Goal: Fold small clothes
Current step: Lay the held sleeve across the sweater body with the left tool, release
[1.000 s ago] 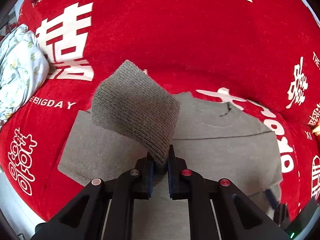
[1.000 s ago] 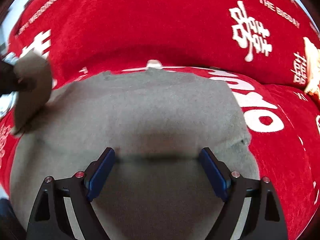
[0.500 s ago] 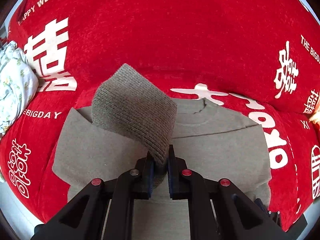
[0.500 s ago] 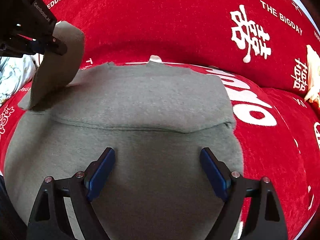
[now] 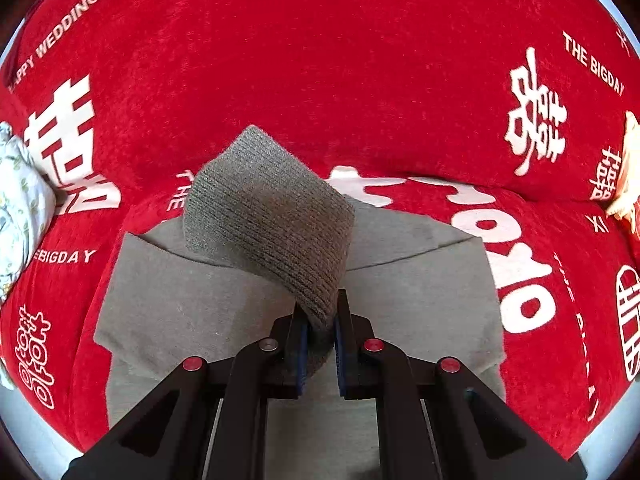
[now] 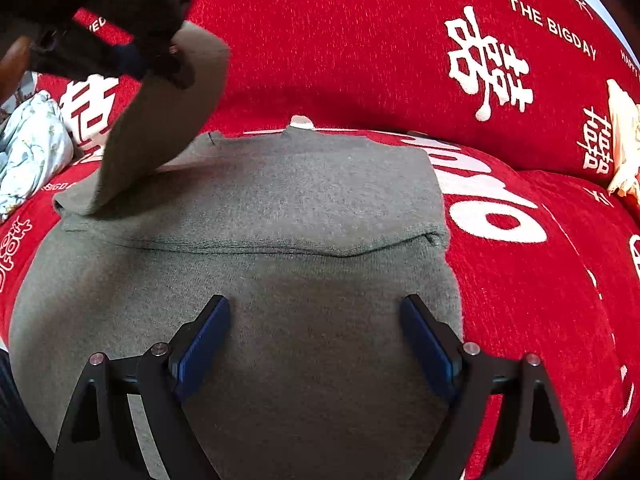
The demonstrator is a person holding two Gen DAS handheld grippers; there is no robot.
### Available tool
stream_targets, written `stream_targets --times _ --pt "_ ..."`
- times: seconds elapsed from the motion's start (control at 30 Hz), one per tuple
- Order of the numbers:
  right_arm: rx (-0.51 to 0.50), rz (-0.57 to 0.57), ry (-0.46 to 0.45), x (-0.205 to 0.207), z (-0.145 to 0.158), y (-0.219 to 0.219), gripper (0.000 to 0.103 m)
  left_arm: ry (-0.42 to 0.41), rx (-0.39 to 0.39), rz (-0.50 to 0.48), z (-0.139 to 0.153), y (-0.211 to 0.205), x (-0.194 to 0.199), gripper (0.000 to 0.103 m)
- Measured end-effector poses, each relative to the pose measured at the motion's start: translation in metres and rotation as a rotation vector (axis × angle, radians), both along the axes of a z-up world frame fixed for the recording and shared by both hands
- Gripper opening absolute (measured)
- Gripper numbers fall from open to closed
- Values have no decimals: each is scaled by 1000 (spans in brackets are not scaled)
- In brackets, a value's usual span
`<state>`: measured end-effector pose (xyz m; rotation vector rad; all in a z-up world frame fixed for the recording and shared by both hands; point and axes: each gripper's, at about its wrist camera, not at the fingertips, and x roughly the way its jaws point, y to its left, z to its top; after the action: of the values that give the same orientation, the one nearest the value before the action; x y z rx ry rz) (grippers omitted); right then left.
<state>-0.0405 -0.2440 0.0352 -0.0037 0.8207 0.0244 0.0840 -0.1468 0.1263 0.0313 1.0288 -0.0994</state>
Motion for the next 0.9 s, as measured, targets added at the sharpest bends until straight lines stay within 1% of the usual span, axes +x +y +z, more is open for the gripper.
stream_targets --times 0.13,0.37,0.53,0.77,0.83,0.9 --pt "11 2 -8 0 -1 -1 89 9 11 -11 -4 -13 3 12" --pt "47 6 -26 -4 -1 -5 89 36 0 -59 -13 -30 5 12" --pt "45 6 -33 -6 -3 -4 89 86 -65 -103 -25 -30 13 12" --pt "53 7 -45 -8 -4 -4 89 118 -132 -135 -41 -36 22 12" --pt "62 8 -49 -8 -4 -5 90 127 -134 -140 -46 -40 22 12" --pt "72 8 -53 -8 -4 -6 90 134 -121 -155 -54 -46 21 12"
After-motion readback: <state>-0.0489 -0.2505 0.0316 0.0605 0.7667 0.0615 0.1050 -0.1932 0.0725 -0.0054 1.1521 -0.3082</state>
